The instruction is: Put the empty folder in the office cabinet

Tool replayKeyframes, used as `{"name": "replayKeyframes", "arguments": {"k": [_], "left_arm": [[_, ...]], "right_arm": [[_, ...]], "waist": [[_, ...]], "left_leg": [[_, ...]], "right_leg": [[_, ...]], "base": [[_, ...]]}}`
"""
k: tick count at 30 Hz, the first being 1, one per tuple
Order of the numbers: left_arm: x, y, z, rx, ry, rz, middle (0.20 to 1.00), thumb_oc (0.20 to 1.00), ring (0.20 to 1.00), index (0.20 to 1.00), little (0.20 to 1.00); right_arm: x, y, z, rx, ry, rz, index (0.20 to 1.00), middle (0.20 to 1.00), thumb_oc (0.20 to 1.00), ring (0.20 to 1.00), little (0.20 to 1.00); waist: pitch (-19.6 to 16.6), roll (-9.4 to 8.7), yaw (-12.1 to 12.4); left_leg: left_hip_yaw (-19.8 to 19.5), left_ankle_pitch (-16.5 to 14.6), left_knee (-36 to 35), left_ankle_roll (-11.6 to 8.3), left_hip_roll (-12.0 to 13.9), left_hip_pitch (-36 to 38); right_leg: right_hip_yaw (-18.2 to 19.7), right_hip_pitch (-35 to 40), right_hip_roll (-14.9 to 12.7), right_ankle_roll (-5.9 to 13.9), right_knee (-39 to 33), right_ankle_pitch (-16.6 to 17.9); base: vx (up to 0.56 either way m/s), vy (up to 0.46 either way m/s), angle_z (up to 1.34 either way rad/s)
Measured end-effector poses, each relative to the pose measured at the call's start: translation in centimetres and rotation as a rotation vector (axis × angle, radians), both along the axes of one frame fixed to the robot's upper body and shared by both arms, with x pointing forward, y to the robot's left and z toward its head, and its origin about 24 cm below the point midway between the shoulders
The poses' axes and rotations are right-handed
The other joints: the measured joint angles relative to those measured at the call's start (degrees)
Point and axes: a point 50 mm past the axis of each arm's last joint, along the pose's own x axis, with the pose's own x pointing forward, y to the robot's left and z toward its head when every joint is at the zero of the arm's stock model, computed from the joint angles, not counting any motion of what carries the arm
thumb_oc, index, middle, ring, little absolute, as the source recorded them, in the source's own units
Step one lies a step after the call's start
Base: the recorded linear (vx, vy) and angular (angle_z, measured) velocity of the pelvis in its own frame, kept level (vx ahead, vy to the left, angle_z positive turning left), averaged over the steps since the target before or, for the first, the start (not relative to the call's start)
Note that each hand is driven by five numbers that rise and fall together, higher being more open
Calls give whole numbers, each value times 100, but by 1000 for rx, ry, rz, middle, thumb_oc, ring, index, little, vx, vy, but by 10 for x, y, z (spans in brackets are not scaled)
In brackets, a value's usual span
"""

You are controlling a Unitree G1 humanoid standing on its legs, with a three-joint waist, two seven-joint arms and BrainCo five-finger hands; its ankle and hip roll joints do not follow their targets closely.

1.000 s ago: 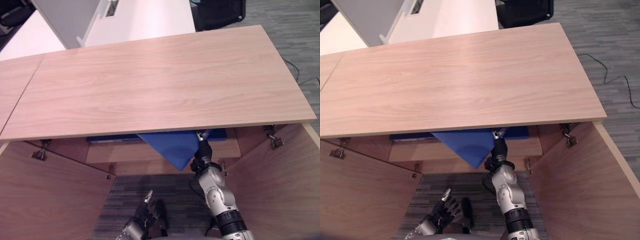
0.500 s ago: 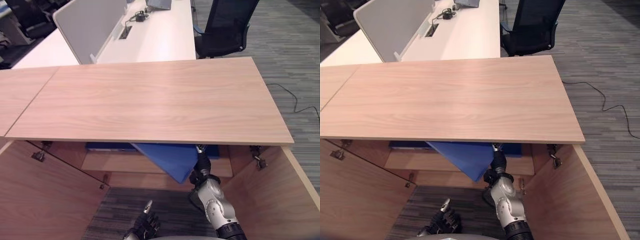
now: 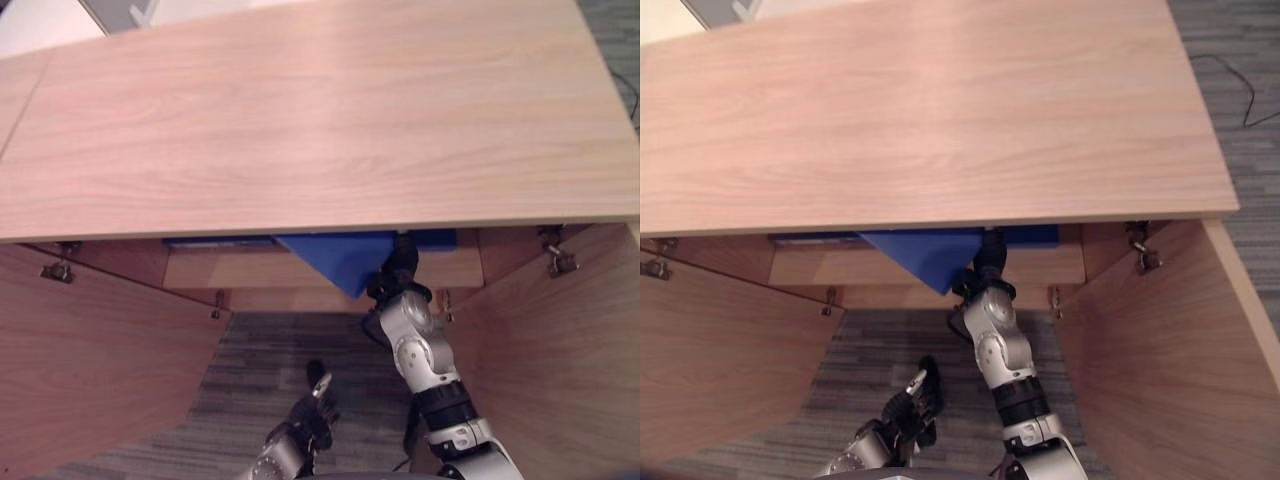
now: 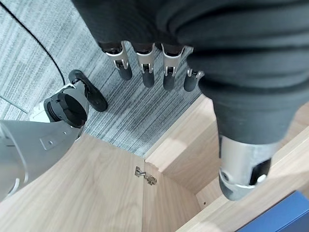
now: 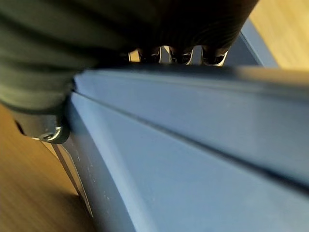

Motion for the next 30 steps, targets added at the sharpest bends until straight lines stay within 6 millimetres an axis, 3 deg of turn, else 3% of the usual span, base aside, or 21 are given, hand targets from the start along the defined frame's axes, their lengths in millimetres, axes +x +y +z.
{"name": "replayKeyframes", "arguments": {"k": [2, 5, 7, 11, 17, 25, 30], "left_arm": [[25, -5, 20, 19, -121, -40, 1000, 1000, 1000, 1000, 1000], [46, -10, 37, 30, -211, -59, 1000, 1000, 1000, 1000, 1000], [53, -11, 43, 32, -244, -54, 1000, 1000, 1000, 1000, 1000], [60, -12, 55, 43, -305, -61, 1000, 1000, 1000, 1000, 1000], [74, -14, 71, 53, -381, -80, 1000, 1000, 1000, 1000, 1000], [92, -19, 94, 78, -482, -103, 1000, 1000, 1000, 1000, 1000], [94, -20, 96, 92, -479, -97, 1000, 1000, 1000, 1000, 1000]], "right_arm": [[-1, 0, 27, 38, -96, -20, 200, 200, 200, 200, 200], [-1, 1, 44, 38, -163, -46, 200, 200, 200, 200, 200], [1, 3, 51, 39, -181, -51, 200, 200, 200, 200, 200], [-3, 2, 70, 63, -251, -62, 200, 200, 200, 200, 200], [-1, -1, 98, 51, -355, -80, 200, 200, 200, 200, 200], [3, -1, 118, 58, -402, -96, 200, 200, 200, 200, 200], [10, -9, 108, 75, -331, -168, 200, 200, 200, 200, 200]], "waist": [[8, -27, -9], [11, -59, -42], [-14, -93, -130], [-248, -400, -232], [-345, -435, -255], [-443, -440, -227], [-448, -441, -247]], "left_leg": [[-65, -74, 494, 10, 1, -772], [-89, -170, 923, 75, -8, -1287], [-97, -250, 1238, 53, 0, -1522], [-19, -460, 1638, 89, 72, -2140], [-40, -571, 2151, 193, 179, -2922], [-60, -731, 2810, 156, 329, -3746], [-36, -843, 2988, 169, 367, -3863]], "right_leg": [[36, -701, -107, -83, 528, -169], [78, -1210, -259, -126, 982, -342], [158, -1429, -290, -103, 1213, -403], [227, -2105, -370, -140, 1573, -589], [220, -2832, -456, -275, 2045, -736], [404, -3692, -491, -379, 2628, -844], [452, -3769, -476, -343, 2692, -861]], "base": [[-62, 12, 15], [-72, 1, 18], [-91, -38, 1], [21, -41, -3], [-45, -69, 3], [-26, -31, -2], [-4, -5, -4]]}}
